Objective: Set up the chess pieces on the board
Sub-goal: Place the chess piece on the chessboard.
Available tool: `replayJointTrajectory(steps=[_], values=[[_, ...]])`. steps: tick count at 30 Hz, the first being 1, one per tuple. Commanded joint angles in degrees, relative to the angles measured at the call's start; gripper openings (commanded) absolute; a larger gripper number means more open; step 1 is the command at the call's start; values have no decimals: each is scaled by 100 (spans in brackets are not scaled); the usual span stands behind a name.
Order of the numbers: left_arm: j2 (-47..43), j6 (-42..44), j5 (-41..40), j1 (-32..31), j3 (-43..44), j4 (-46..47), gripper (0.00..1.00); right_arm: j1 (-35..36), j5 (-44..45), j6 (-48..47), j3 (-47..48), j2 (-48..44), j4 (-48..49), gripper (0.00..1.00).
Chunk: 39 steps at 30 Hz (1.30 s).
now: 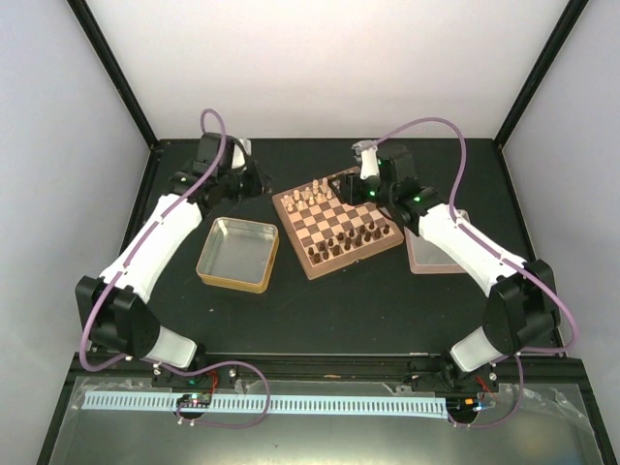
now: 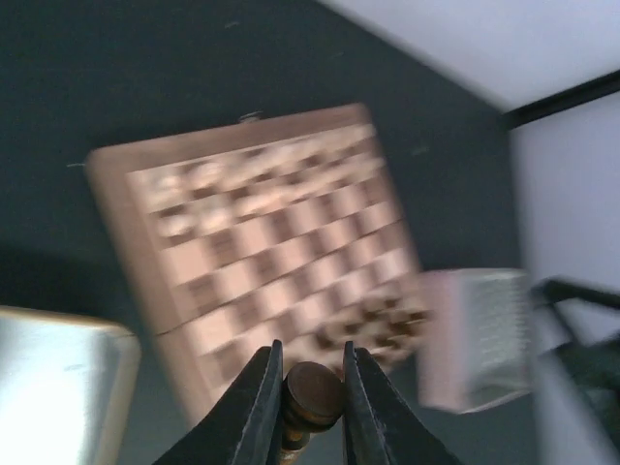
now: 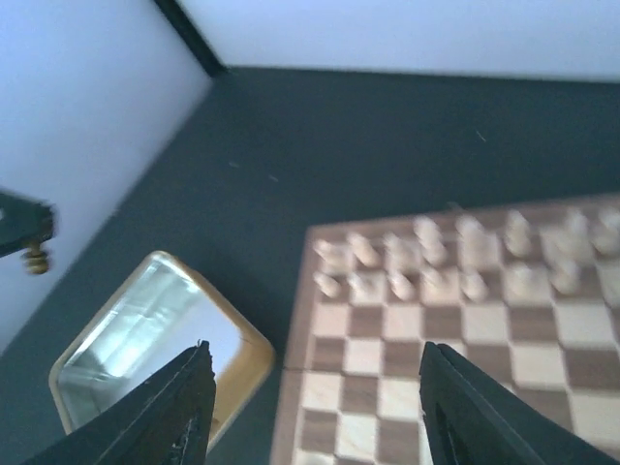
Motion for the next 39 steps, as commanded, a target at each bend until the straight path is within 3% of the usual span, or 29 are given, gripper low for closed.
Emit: replayJointTrajectory(steps=[1,5,10,12,24,29,33,39], values=[[-78,-2701,1428,-21,197,1319,15,386,-245,-284,160,-377,1156,60],[-128,-4386,2146,-7,188,1908,15,950,336,-624,-170,-531,1905,61],[-536,-6552,2523,-59,-777,3210,12,1311,852,-1002,-431,-594,2691,56],[-658,-6998,2540,-82,-956,3396,12,1359,967,-1084,-565,-587,3013,54],[-798,-7430,2612,-101,-913,3562,13,1380,375,-1212,-807,-440,3945,47],[-826,-7490,2642,-101,-894,3624,12,1384,375,-1177,-760,-317,3974,42],[-876,-7634,2667,-101,-984,3795,13,1386,349,-1151,-654,-199,3939,33],[-896,-7669,2704,-101,-981,3824,13,1390,414,-1159,-543,-119,3927,31]])
